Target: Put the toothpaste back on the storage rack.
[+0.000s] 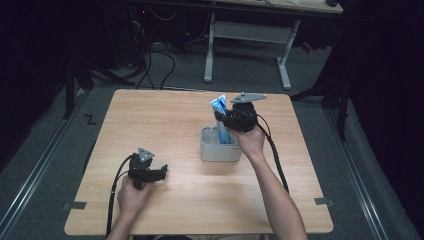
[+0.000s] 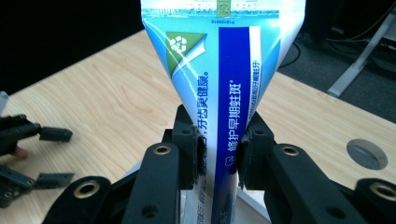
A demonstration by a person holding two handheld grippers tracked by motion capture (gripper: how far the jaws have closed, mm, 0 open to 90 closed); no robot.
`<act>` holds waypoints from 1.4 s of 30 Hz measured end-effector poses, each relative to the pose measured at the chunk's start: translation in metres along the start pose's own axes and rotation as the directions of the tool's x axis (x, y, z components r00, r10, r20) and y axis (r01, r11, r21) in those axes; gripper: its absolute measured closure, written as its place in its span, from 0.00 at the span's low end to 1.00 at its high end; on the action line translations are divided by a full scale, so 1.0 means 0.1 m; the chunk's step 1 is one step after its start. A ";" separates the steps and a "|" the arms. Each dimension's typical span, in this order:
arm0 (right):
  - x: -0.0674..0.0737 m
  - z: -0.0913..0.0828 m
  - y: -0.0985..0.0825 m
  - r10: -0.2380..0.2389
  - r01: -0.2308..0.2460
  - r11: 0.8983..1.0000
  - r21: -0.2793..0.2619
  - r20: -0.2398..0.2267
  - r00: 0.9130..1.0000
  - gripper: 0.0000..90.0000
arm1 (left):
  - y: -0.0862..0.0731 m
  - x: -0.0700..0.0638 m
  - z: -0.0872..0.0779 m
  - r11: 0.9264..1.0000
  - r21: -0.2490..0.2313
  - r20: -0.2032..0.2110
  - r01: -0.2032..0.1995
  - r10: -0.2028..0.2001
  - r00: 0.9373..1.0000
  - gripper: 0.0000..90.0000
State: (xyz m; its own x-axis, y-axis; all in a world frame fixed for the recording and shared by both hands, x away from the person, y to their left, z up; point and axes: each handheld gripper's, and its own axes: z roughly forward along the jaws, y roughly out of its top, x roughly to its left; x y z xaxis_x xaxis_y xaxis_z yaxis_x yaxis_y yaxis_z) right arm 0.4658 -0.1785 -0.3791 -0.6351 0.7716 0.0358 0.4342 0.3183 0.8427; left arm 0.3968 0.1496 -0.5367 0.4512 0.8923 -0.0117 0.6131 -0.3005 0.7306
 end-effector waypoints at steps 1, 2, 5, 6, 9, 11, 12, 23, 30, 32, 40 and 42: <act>0.00 0.01 -0.01 -0.001 0.001 1.000 0.005 0.001 1.000 0.80 | 0.00 0.00 0.00 1.000 0.000 0.000 0.000 0.000 1.000 0.21; 0.00 0.02 -0.02 0.000 0.000 1.000 0.010 0.003 1.000 0.80 | 0.00 0.00 0.00 1.000 0.000 0.000 0.000 0.000 1.000 0.21; 0.01 0.04 -0.05 0.008 -0.008 1.000 0.014 0.005 1.000 0.80 | 0.00 0.00 0.00 1.000 0.000 0.000 0.000 0.000 1.000 0.21; 0.01 0.04 -0.06 0.008 -0.008 1.000 0.011 0.002 1.000 0.80 | 0.00 0.00 0.00 1.000 0.000 0.000 0.000 0.000 1.000 0.21; 0.02 0.06 -0.08 0.002 -0.002 1.000 0.021 0.002 1.000 0.80 | 0.00 0.00 0.00 1.000 0.000 0.000 0.000 0.000 1.000 0.21; 0.03 0.06 -0.09 -0.009 0.008 1.000 0.028 0.009 1.000 0.80 | 0.00 0.00 0.00 1.000 0.000 0.000 0.000 0.000 1.000 0.21; 0.04 0.06 -0.09 -0.014 0.013 0.999 0.031 0.012 1.000 0.80 | 0.00 0.00 0.00 1.000 0.000 0.000 0.000 0.000 1.000 0.21; 0.01 0.07 -0.22 -0.031 0.029 0.997 0.072 0.032 0.999 0.80 | 0.00 0.00 0.00 1.000 -0.001 0.000 0.002 -0.002 1.000 0.21; 0.03 0.12 -0.25 -0.035 0.033 0.995 0.097 0.020 0.999 0.80 | 0.00 0.00 0.00 1.000 -0.001 -0.001 0.000 0.000 1.000 0.21; 0.03 0.14 -0.26 -0.036 0.034 0.994 0.101 0.019 0.999 0.80 | 0.00 0.00 0.00 1.000 -0.001 -0.001 0.001 -0.001 1.000 0.21; 0.05 0.18 -0.29 -0.044 0.042 0.991 0.127 0.015 0.999 0.80 | 0.00 0.00 0.00 1.000 -0.001 -0.001 0.001 -0.001 1.000 0.21; 0.05 0.19 -0.29 -0.052 0.049 0.991 0.127 0.013 0.999 0.79 | 0.00 0.00 0.00 1.000 -0.001 -0.001 0.001 -0.001 1.000 0.21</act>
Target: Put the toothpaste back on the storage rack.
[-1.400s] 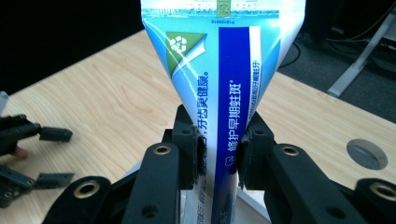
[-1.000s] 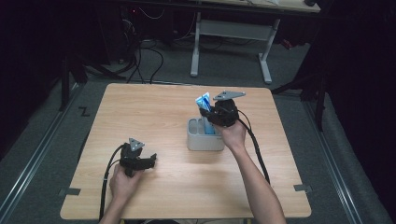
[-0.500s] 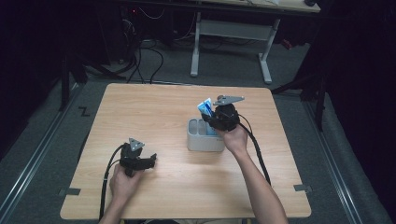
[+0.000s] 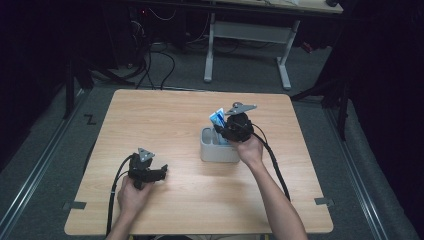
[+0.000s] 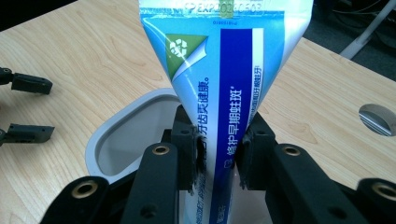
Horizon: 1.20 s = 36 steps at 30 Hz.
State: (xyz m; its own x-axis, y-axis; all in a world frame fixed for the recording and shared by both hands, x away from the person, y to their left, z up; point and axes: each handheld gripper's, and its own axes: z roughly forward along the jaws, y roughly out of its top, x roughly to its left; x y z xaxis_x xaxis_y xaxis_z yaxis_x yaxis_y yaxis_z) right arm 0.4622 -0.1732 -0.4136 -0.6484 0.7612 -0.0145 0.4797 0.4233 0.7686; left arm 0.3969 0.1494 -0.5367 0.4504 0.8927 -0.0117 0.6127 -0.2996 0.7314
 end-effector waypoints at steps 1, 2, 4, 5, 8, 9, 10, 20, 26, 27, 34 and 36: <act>0.00 0.00 0.00 0.001 -0.001 1.000 0.000 0.000 1.000 0.79 | 0.00 0.00 0.00 1.000 0.000 0.000 0.000 0.000 1.000 0.21; 0.00 0.00 0.00 0.002 -0.002 1.000 -0.001 0.001 1.000 0.79 | 0.00 0.00 0.00 1.000 0.000 0.000 0.000 0.000 1.000 0.21; 0.00 0.01 0.00 0.010 -0.010 1.000 -0.003 -0.002 1.000 0.79 | 0.00 0.00 0.00 1.000 0.000 0.000 0.000 0.000 1.000 0.21; 0.00 0.01 0.00 0.010 -0.010 1.000 -0.004 -0.003 1.000 0.79 | 0.00 0.00 0.00 1.000 0.000 0.000 0.001 -0.001 1.000 0.21; 0.01 0.01 -0.01 -0.003 0.003 1.000 -0.005 0.005 1.000 0.78 | 0.00 0.00 0.00 1.000 0.001 0.000 -0.001 0.001 1.000 0.21; 0.02 0.02 0.00 -0.009 0.010 1.000 -0.009 0.005 1.000 0.77 | 0.00 0.00 0.00 1.000 0.001 0.000 -0.001 0.001 1.000 0.21; 0.03 0.02 0.00 -0.012 0.012 1.000 -0.009 0.006 1.000 0.77 | 0.00 0.00 0.00 1.000 0.001 0.000 -0.001 0.001 1.000 0.21; -0.01 -0.02 -0.01 0.027 -0.029 0.999 -0.030 -0.035 0.999 0.61 | 0.00 0.00 0.00 1.000 0.001 0.000 -0.001 0.001 1.000 0.21; -0.04 -0.12 -0.06 0.065 -0.067 0.995 -0.075 -0.029 0.997 0.58 | 0.00 0.00 0.00 1.000 0.001 -0.001 -0.001 0.001 1.000 0.21; -0.05 -0.14 -0.07 0.070 -0.072 0.994 -0.076 -0.030 0.997 0.57 | 0.00 0.00 0.00 1.000 0.001 -0.001 -0.001 0.001 1.000 0.21; -0.07 -0.28 -0.06 0.068 -0.071 0.992 -0.103 -0.028 0.997 0.57 | 0.00 0.00 0.00 1.000 0.002 -0.002 -0.001 0.001 1.000 0.21; -0.07 -0.31 -0.07 0.068 -0.070 0.991 -0.110 -0.025 0.997 0.57 | 0.00 0.00 0.00 1.000 0.002 -0.002 -0.001 0.001 1.000 0.21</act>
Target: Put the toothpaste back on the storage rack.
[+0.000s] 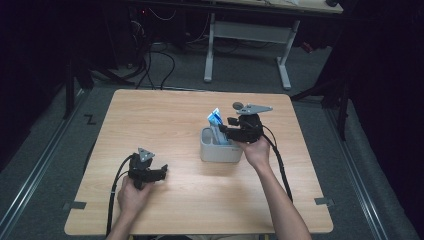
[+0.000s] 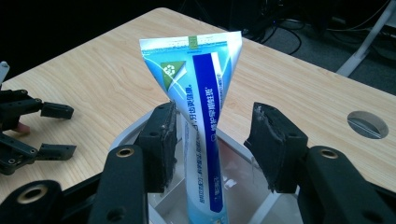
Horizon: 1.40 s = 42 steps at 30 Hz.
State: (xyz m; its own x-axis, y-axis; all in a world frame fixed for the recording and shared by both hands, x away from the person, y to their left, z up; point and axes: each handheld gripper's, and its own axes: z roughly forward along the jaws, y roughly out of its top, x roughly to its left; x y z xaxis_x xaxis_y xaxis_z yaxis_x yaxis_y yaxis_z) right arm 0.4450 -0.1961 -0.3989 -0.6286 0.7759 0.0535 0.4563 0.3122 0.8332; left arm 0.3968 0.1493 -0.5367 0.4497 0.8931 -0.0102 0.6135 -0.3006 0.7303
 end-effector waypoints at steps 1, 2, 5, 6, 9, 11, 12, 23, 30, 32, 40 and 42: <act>-0.01 -0.01 0.00 0.003 -0.003 1.000 -0.001 0.001 1.000 0.57 | 0.00 0.00 0.00 1.000 0.000 0.000 0.000 0.000 1.000 0.21; -0.01 -0.02 0.00 0.000 0.000 1.000 -0.001 0.007 1.000 0.57 | 0.00 0.00 0.00 1.000 0.000 0.000 0.000 0.000 1.000 0.21; -0.04 -0.06 -0.01 0.007 -0.007 1.000 -0.011 0.008 1.000 0.57 | 0.00 0.00 0.00 1.000 0.000 0.000 0.000 0.000 1.000 0.21; -0.04 -0.07 -0.01 0.012 -0.012 1.000 -0.010 0.011 1.000 0.57 | 0.00 0.00 0.00 1.000 0.000 0.000 0.000 0.000 1.000 0.21; -0.06 -0.12 -0.02 0.012 -0.012 1.000 -0.012 0.013 1.000 0.57 | 0.00 0.00 0.00 1.000 0.000 0.000 0.000 0.000 1.000 0.21; -0.07 -0.14 -0.03 0.016 -0.015 1.000 -0.018 0.012 1.000 0.57 | 0.00 0.00 0.00 1.000 0.000 0.000 0.000 0.000 1.000 0.21; -0.08 -0.16 -0.02 0.016 -0.016 1.000 -0.020 0.012 1.000 0.57 | 0.00 0.00 0.00 1.000 0.000 0.000 0.000 0.000 1.000 0.21; -0.14 -0.36 -0.08 0.032 -0.030 0.998 -0.052 0.041 0.999 0.57 | 0.00 0.00 0.00 1.000 0.001 0.001 0.000 0.000 1.000 0.21; -0.21 -0.50 -0.13 0.052 -0.047 0.996 -0.070 0.064 0.997 0.57 | 0.00 0.00 0.00 1.000 0.001 0.000 0.001 -0.001 1.000 0.21; -0.22 -0.54 -0.14 0.055 -0.050 0.996 -0.076 0.069 0.996 0.57 | 0.00 0.00 0.00 1.000 0.001 0.000 0.001 -0.001 1.000 0.21; -0.26 -0.67 -0.17 0.057 -0.051 0.995 -0.082 0.084 0.995 0.57 | 0.00 0.00 0.00 1.000 0.001 0.000 0.001 -0.001 1.000 0.21; -0.27 -0.71 -0.18 0.059 -0.052 0.995 -0.083 0.090 0.994 0.57 | 0.00 0.00 0.00 1.000 0.001 0.000 0.001 -0.001 1.000 0.21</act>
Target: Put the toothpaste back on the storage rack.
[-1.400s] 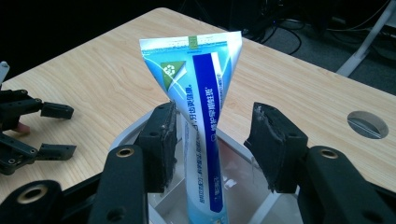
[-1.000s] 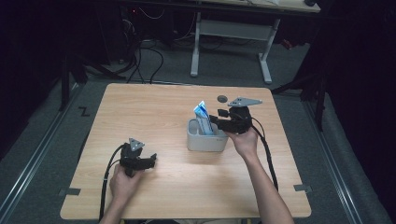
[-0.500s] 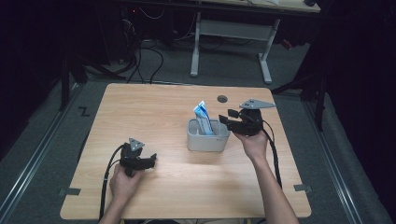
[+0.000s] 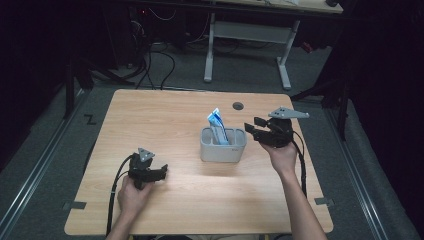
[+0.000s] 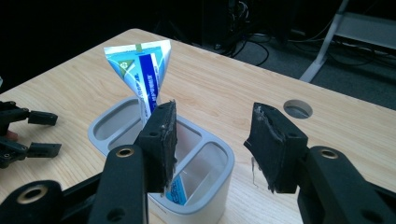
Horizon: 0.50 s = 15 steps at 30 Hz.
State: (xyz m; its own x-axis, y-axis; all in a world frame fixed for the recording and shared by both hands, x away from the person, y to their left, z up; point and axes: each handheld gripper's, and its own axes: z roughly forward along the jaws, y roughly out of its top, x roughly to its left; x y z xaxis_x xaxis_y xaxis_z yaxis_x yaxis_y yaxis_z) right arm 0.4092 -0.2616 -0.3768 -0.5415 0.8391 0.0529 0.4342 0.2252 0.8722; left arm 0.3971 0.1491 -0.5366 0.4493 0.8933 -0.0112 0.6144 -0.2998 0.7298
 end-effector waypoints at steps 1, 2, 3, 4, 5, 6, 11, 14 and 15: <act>-0.01 -0.02 0.00 0.001 -0.001 1.000 0.002 0.003 1.000 0.57 | 0.00 0.00 0.00 1.000 0.000 0.000 0.000 0.000 1.000 0.21; -0.02 -0.03 0.00 0.001 -0.001 1.000 0.001 0.006 1.000 0.57 | 0.00 0.00 0.00 1.000 0.000 0.000 0.000 0.000 1.000 0.21; -0.03 -0.04 -0.01 0.000 0.000 1.000 0.000 0.006 1.000 0.57 | 0.00 0.00 0.00 1.000 0.000 0.000 0.000 0.000 1.000 0.21; -0.04 -0.07 -0.01 0.005 -0.005 1.000 -0.007 0.010 1.000 0.57 | 0.00 0.00 0.00 1.000 0.000 0.000 0.000 0.000 1.000 0.21; -0.07 -0.10 -0.01 0.019 -0.019 1.000 -0.018 0.011 1.000 0.57 | 0.00 0.00 0.00 1.000 0.000 -0.001 0.001 -0.001 1.000 0.21; -0.09 -0.11 -0.01 0.026 -0.026 0.999 -0.023 0.010 1.000 0.57 | 0.00 0.00 0.00 1.000 0.000 -0.001 0.001 -0.001 1.000 0.21; -0.16 -0.20 -0.04 0.042 -0.041 0.998 -0.038 0.026 0.999 0.57 | 0.00 0.00 0.00 1.000 0.000 -0.001 0.001 -0.001 1.000 0.21; -0.20 -0.25 -0.06 0.050 -0.048 0.998 -0.043 0.038 0.998 0.57 | 0.00 0.00 0.00 1.000 0.000 -0.001 0.001 -0.001 1.000 0.21; -0.21 -0.26 -0.07 0.053 -0.051 0.998 -0.044 0.040 0.998 0.57 | 0.00 0.00 0.00 1.000 0.000 -0.001 0.001 -0.001 1.000 0.21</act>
State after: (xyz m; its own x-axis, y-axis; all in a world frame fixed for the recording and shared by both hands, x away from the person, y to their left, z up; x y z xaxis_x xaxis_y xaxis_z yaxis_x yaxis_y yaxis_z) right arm 0.3987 -0.2941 -0.3716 -0.4887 0.8688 0.0800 0.4292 0.1595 0.8890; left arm 0.3971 0.1490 -0.5366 0.4481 0.8939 -0.0114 0.6146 -0.2988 0.7300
